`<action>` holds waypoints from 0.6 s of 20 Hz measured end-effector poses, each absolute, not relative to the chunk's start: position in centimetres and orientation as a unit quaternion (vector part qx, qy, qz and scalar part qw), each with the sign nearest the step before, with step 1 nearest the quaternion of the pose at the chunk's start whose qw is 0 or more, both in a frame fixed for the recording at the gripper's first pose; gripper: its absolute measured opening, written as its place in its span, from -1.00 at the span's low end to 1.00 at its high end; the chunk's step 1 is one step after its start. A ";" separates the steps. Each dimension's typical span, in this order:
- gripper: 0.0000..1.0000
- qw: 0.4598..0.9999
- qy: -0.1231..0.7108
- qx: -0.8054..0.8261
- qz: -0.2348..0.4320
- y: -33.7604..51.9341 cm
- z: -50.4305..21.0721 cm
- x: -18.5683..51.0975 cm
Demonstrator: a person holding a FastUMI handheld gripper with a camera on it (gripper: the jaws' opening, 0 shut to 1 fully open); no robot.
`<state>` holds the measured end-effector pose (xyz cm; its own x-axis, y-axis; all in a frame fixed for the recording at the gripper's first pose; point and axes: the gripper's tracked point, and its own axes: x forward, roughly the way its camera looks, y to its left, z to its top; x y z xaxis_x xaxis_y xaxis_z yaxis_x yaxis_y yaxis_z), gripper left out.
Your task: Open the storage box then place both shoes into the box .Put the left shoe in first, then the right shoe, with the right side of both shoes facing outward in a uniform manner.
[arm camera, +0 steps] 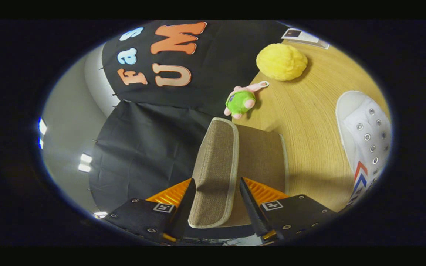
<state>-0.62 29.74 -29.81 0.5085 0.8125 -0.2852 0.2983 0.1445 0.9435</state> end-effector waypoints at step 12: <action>0.47 0.493 0.335 0.758 0.264 28.6 -25.2 0.8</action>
<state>0.79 28.58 -25.25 0.6357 0.7689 0.0693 0.2484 -0.2887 0.9246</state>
